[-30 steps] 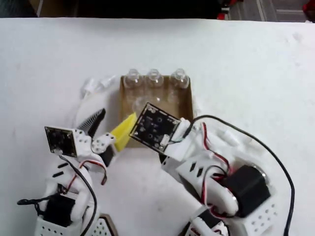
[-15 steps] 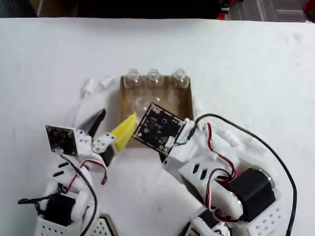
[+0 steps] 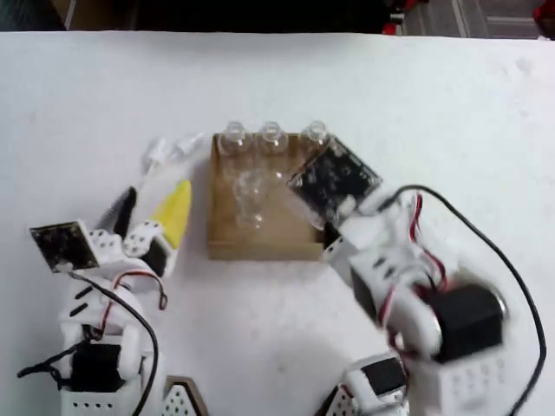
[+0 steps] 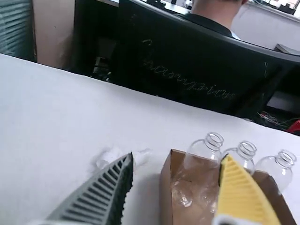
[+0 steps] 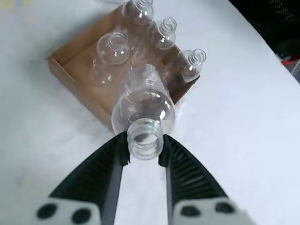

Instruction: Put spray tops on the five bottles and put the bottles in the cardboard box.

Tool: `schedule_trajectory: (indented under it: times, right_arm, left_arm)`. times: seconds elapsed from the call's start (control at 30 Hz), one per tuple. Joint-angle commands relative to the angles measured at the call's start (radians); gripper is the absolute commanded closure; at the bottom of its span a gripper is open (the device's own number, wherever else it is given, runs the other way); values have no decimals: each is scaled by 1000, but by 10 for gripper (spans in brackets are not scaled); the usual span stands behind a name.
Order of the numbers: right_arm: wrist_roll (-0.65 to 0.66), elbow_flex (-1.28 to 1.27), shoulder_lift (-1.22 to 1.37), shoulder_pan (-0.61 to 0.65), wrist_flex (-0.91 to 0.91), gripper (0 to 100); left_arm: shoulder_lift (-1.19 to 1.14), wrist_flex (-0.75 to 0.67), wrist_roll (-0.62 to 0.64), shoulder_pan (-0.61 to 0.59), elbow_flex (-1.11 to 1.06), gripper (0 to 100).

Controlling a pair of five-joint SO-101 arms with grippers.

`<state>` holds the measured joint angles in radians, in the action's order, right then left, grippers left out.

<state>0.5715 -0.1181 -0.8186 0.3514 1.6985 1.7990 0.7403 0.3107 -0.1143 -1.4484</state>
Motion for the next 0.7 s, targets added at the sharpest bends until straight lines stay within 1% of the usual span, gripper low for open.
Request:
schedule_trajectory:
  times: [0.0,0.1,0.23,0.37,0.5,0.63,0.67]
  right_arm:
    - [21,43,143,-35,18,984]
    - [18,94,280,-36,13,984]
    - [21,206,429,-35,15,984]
    - [23,302,575,-39,19,984]
    - [23,350,707,-41,19,984]
    - [28,365,782,-41,19,984]
    - [48,365,792,-41,19,984]
  left_arm:
    - [8,-48,15,-59,-6,768]
    - [8,-61,15,-68,-17,796]
    - [8,-77,12,-64,-40,800]
    - [8,-126,11,-64,-75,801]
    - [8,-173,9,-64,-107,801]
    - [8,-180,9,-64,-112,801]
    - [8,-180,9,-64,-112,801]
